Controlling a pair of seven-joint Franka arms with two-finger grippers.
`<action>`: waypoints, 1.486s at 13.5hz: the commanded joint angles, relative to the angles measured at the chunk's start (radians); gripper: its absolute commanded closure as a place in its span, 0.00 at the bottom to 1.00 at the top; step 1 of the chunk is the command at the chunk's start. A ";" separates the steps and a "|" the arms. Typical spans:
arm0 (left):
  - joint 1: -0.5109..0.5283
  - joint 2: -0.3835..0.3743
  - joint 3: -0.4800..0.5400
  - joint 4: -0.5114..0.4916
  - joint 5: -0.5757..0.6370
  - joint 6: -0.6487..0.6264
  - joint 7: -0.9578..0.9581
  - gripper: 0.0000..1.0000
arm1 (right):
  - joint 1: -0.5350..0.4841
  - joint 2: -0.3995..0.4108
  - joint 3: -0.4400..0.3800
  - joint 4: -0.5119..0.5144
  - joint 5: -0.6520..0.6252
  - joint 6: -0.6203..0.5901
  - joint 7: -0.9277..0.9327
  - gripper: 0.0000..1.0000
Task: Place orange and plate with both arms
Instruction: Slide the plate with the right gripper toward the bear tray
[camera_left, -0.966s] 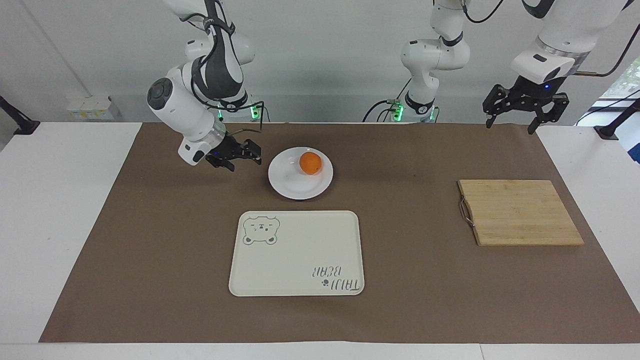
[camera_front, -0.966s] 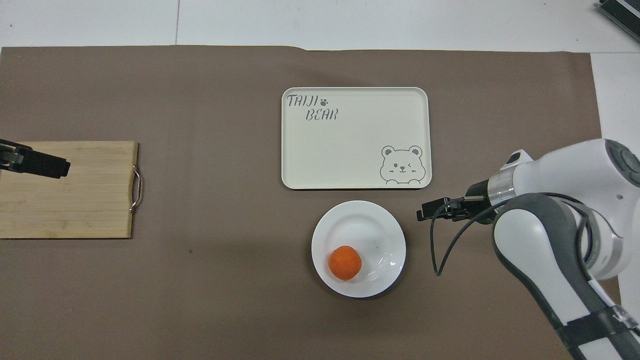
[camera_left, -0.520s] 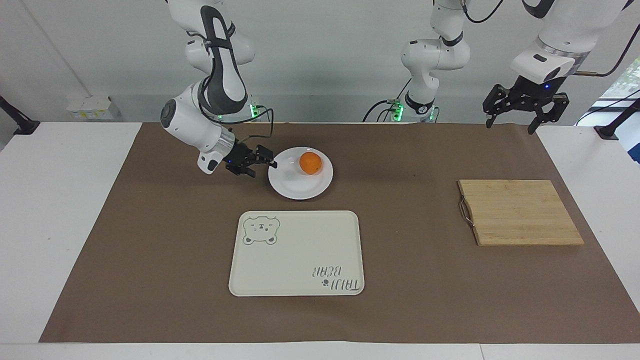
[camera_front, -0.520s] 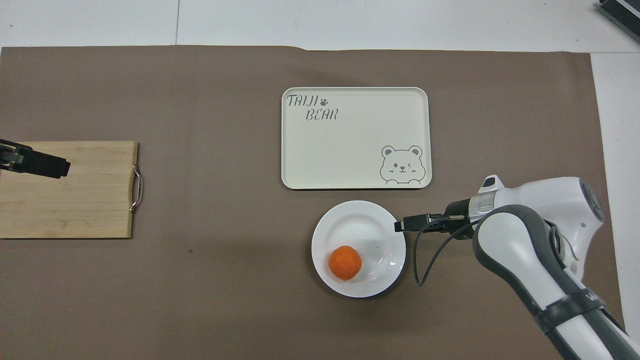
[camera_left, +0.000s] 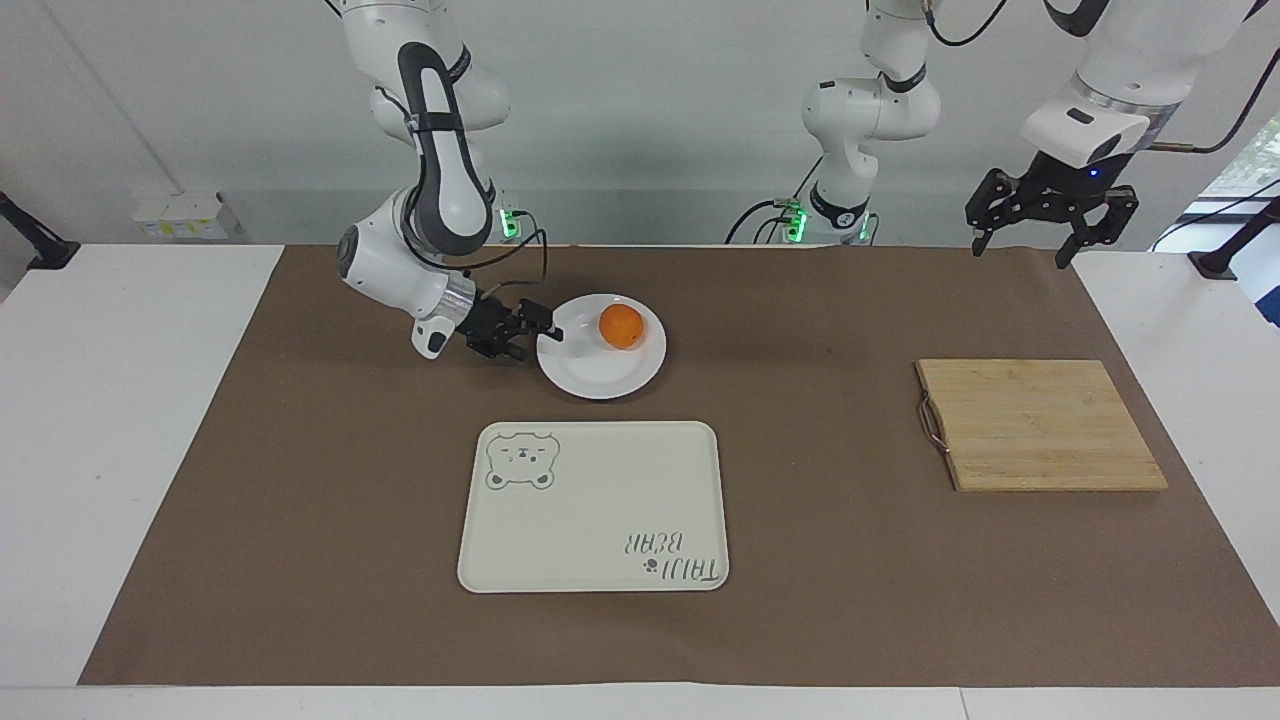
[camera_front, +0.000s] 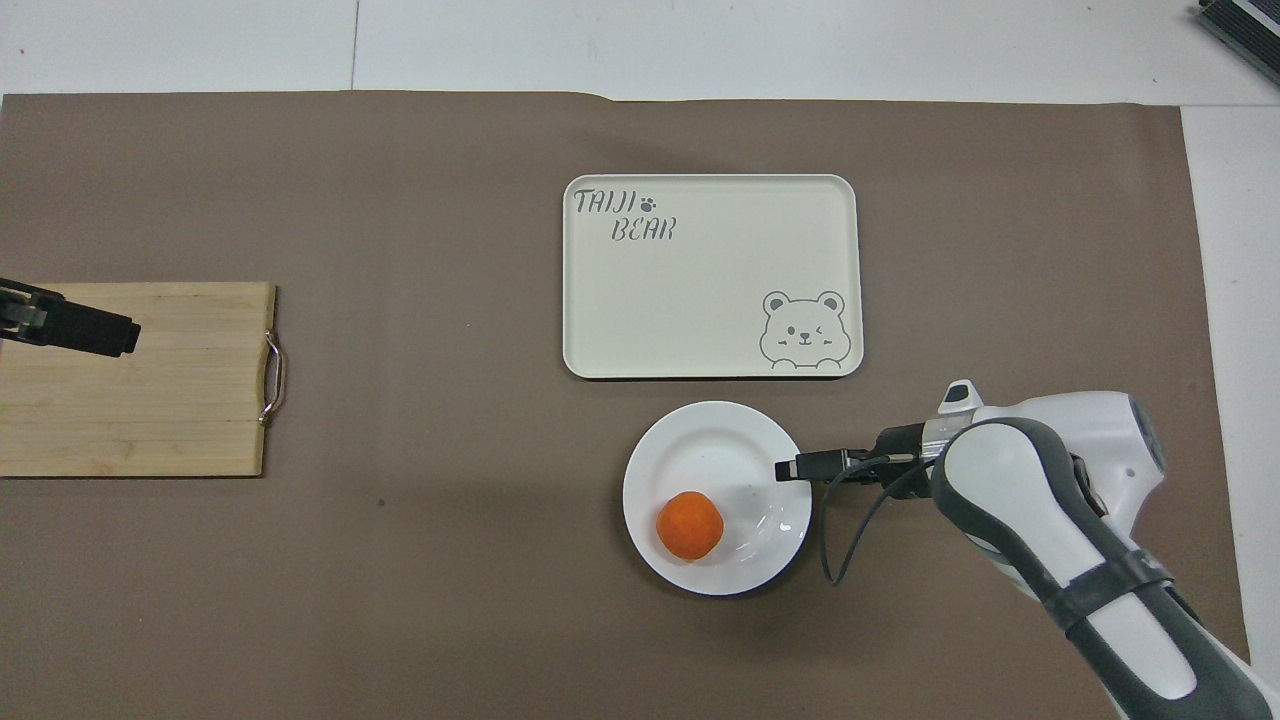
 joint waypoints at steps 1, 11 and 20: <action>0.013 0.008 -0.007 0.026 0.008 -0.023 0.005 0.00 | 0.030 -0.003 0.002 -0.042 0.084 0.047 -0.041 0.00; 0.013 0.008 -0.008 0.026 0.008 -0.023 0.005 0.00 | 0.066 -0.006 -0.002 -0.065 0.101 0.085 -0.041 0.92; 0.013 0.008 -0.008 0.026 0.008 -0.023 0.005 0.00 | 0.041 0.030 -0.004 -0.005 0.048 0.055 -0.072 1.00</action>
